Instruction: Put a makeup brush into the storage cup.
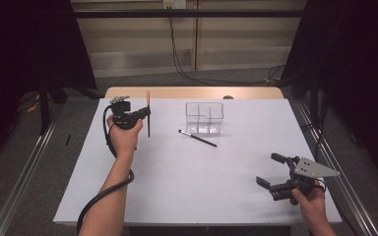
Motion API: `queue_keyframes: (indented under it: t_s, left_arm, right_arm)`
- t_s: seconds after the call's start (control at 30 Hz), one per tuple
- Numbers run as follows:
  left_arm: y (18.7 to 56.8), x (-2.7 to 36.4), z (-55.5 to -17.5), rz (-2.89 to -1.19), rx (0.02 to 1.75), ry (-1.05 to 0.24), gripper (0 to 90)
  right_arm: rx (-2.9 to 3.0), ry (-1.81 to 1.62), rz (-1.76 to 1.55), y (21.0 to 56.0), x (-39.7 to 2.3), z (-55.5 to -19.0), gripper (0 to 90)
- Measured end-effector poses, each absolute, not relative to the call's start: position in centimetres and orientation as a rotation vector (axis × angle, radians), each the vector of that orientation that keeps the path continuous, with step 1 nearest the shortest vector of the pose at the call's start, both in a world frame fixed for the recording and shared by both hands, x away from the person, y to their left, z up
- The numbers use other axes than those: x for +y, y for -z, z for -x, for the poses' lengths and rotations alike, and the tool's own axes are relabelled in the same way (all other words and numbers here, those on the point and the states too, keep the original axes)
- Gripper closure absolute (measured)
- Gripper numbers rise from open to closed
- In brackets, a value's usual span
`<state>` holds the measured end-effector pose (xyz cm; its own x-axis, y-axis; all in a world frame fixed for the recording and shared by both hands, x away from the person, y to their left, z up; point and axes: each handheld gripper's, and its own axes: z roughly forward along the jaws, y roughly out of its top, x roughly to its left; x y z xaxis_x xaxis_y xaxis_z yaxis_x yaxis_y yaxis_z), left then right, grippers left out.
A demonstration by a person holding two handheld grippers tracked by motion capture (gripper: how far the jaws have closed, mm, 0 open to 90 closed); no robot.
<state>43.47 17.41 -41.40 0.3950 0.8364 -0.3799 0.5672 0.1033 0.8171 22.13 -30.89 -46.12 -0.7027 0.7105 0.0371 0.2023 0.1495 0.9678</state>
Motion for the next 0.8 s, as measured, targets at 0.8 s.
queue_keyframes:
  t_s: [0.8]
  left_arm:
    - [40.9, 15.5, -42.7, -1.442, 1.105, -0.366, 83.6]
  right_arm:
    - [2.003, -1.577, -0.871, 46.1, -30.9, -22.1, 0.0]
